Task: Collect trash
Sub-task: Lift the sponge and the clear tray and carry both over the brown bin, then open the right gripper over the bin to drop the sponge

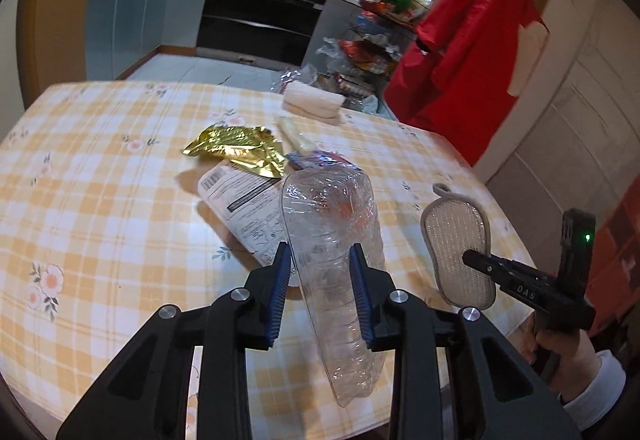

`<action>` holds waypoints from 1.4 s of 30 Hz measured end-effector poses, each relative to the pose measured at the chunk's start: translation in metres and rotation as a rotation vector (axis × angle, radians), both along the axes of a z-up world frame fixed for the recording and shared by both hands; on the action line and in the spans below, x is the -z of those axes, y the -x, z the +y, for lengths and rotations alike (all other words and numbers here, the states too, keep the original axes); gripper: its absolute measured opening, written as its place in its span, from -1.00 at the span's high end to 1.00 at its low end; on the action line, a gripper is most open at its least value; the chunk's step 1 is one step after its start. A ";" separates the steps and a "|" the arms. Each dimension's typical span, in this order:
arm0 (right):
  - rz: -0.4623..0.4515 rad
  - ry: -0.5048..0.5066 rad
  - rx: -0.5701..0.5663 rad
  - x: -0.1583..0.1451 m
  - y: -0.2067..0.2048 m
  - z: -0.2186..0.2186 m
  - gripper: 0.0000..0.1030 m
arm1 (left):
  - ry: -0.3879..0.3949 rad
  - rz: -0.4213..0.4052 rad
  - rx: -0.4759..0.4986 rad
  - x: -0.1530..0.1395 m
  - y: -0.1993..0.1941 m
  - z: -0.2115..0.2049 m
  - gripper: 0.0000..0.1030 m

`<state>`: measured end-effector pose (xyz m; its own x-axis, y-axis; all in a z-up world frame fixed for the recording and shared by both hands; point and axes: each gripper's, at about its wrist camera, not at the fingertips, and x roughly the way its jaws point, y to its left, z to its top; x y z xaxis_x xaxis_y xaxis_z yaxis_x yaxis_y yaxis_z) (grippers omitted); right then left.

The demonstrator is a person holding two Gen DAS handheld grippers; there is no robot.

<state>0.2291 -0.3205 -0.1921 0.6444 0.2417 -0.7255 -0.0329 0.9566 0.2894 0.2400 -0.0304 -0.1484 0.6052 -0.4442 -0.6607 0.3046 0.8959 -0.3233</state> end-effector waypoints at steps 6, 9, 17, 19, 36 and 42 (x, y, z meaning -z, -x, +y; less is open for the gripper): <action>-0.006 -0.048 0.025 -0.004 0.018 -0.002 0.49 | -0.026 -0.034 0.018 -0.012 0.017 -0.004 0.43; -0.018 -0.055 0.020 -0.011 0.027 0.001 0.49 | -0.032 -0.050 0.022 -0.020 0.026 -0.002 0.43; -0.063 -0.090 -0.002 -0.032 0.054 0.017 0.49 | -0.063 -0.099 0.009 -0.043 0.063 0.014 0.43; -0.066 -0.105 -0.003 -0.034 0.060 0.023 0.49 | -0.066 -0.109 0.002 -0.048 0.073 0.020 0.43; -0.102 -0.149 -0.101 -0.063 0.143 0.075 0.49 | -0.025 -0.146 -0.118 -0.070 0.167 0.079 0.43; -0.108 -0.177 -0.129 -0.067 0.171 0.092 0.48 | -0.040 -0.173 -0.149 -0.080 0.196 0.096 0.43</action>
<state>0.0581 -0.2282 -0.1253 0.6718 0.4439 -0.5930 -0.1911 0.8773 0.4402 0.0436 0.0658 -0.0686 0.7679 -0.3171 -0.5566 0.2157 0.9461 -0.2415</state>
